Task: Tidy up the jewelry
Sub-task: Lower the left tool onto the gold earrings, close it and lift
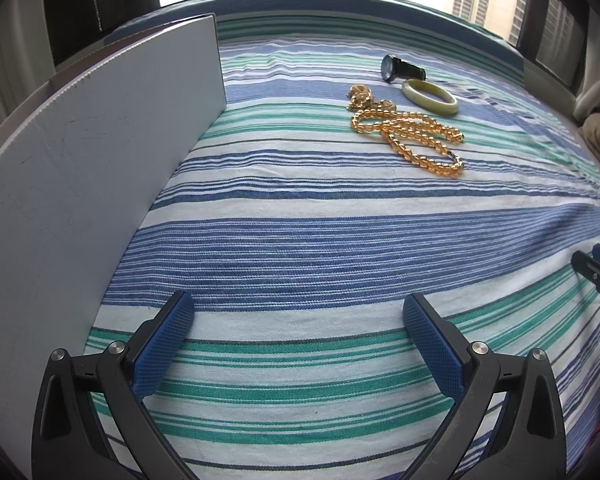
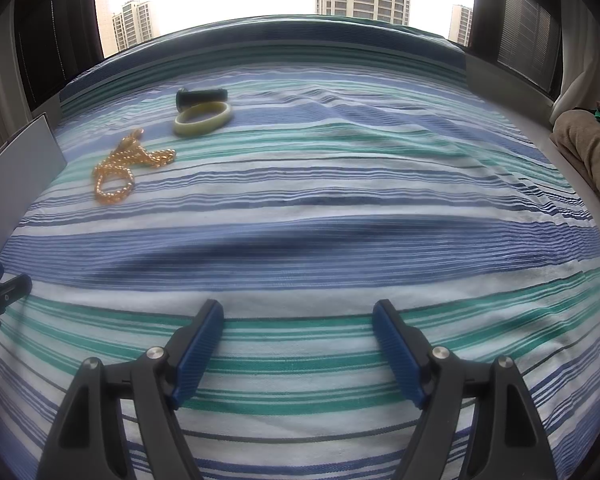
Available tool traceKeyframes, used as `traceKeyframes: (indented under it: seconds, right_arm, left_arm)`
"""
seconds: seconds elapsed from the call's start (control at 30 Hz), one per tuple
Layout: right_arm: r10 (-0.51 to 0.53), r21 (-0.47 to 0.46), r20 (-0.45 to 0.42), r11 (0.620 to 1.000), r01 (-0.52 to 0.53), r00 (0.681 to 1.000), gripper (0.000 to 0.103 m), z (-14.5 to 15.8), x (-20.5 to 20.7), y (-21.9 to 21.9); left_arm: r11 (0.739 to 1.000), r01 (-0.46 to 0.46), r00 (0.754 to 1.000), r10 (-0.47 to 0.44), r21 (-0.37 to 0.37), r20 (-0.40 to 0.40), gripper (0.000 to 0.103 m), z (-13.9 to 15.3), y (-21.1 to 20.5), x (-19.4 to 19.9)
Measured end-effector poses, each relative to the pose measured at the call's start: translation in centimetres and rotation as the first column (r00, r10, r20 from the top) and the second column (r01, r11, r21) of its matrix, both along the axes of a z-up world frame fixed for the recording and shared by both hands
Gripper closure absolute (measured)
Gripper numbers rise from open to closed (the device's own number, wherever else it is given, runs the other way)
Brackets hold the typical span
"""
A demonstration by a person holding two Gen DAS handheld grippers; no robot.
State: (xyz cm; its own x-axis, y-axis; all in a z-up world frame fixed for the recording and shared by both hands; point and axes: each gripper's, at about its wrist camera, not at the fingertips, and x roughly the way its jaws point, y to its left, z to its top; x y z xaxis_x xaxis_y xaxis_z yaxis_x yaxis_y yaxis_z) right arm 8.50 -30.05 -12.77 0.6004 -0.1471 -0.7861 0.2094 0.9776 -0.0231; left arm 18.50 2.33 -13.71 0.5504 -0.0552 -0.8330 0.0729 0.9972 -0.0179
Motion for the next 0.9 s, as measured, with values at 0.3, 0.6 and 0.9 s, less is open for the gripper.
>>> traceKeyframes:
  seconds: [0.3, 0.6, 0.9]
  right_arm:
    - [0.014, 0.005, -0.005, 1.000, -0.014, 1.000, 0.018, -0.1, 0.2, 0.5]
    - [0.016, 0.009, -0.005, 1.000, -0.016, 1.000, 0.018, -0.1, 0.2, 0.5]
    - [0.016, 0.009, -0.004, 1.000, -0.016, 1.000, 0.018, -0.1, 0.2, 0.5]
  left_arm:
    - [0.990, 0.035, 0.983, -0.058, -0.137, -0.172, 0.001, 5.4, -0.4, 0.1]
    - [0.982, 0.091, 0.973, -0.122, -0.163, -0.196, 0.001, 11.0, -4.8, 9.6]
    - [0.997, -0.045, 0.961, 0.025, -0.069, -0.274, 0.026, 2.8, -6.7, 21.6]
